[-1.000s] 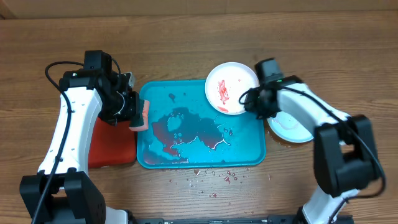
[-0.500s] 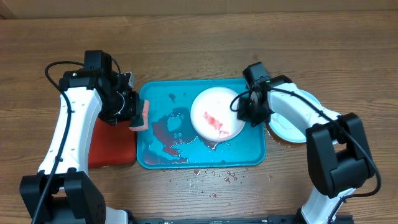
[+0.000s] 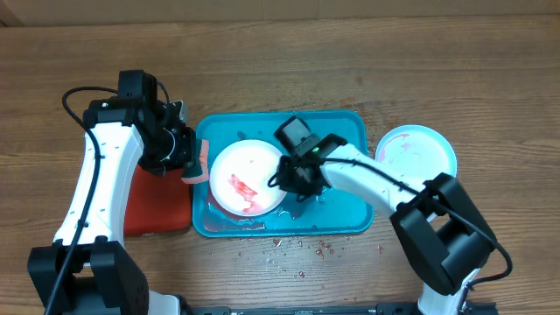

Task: Clean dirty plates on tray and stack at the side
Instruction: 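Grasp the white plate rim on the teal tray with the right gripper, then scrub the white plate with the sponge while the right gripper holds it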

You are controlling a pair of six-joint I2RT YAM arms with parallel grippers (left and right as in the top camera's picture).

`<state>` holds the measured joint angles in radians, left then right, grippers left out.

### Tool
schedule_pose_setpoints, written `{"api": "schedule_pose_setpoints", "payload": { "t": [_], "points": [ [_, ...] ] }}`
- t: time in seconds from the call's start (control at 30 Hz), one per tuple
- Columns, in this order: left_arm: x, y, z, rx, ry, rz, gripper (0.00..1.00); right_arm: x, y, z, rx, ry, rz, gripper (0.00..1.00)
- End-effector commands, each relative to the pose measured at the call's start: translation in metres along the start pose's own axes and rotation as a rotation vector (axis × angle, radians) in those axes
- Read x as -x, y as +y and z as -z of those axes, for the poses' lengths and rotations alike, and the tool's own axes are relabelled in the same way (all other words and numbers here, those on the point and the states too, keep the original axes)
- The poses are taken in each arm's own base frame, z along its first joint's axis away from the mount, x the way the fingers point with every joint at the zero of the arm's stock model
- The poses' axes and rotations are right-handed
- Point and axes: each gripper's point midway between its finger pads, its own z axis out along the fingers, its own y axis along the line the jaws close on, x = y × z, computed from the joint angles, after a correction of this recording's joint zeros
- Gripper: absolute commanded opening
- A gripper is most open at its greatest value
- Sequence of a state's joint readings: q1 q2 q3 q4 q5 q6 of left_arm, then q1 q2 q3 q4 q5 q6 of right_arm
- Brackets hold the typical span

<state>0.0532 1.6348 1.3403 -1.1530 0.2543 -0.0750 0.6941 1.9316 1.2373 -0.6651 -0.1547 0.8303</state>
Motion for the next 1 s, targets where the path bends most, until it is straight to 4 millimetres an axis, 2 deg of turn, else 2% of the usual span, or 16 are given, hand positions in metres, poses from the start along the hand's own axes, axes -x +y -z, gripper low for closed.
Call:
{"api": "schedule_pose_setpoints", "payload": {
  "t": [0.0,0.1,0.23,0.3,0.4,0.6,0.77,0.9,0.97],
  "points": [
    [0.003,-0.002,0.001,-0.003,-0.013,0.013,0.04,0.014,-0.002,0.001,-0.017,-0.055,0.023,0.52],
    [0.005,-0.003,0.001,-0.004,-0.021,0.006,0.04,0.032,-0.002,0.003,-0.003,-0.104,0.113,0.52],
    [0.008,-0.009,-0.001,-0.008,-0.034,-0.016,0.04,0.061,0.010,0.009,0.061,-0.201,0.240,0.41],
    [0.009,-0.013,-0.001,-0.010,-0.039,-0.030,0.04,0.068,0.018,0.009,0.080,-0.234,0.302,0.38],
    [0.011,-0.019,-0.003,-0.013,-0.045,-0.049,0.04,0.066,0.019,0.004,0.079,-0.230,0.321,0.31],
    [0.012,-0.025,-0.008,-0.016,-0.043,-0.068,0.04,0.046,0.019,-0.013,0.108,-0.127,0.302,0.28],
    [0.014,-0.027,-0.010,-0.018,-0.047,-0.059,0.04,0.037,0.007,-0.016,0.073,-0.077,0.127,0.04],
    [0.019,-0.030,-0.012,-0.021,-0.064,-0.071,0.04,0.030,-0.023,-0.017,-0.057,-0.063,-0.155,0.04],
    [0.023,-0.032,-0.016,-0.021,-0.071,-0.079,0.04,0.028,-0.033,-0.016,-0.104,-0.073,-0.239,0.04]
  ]
}}
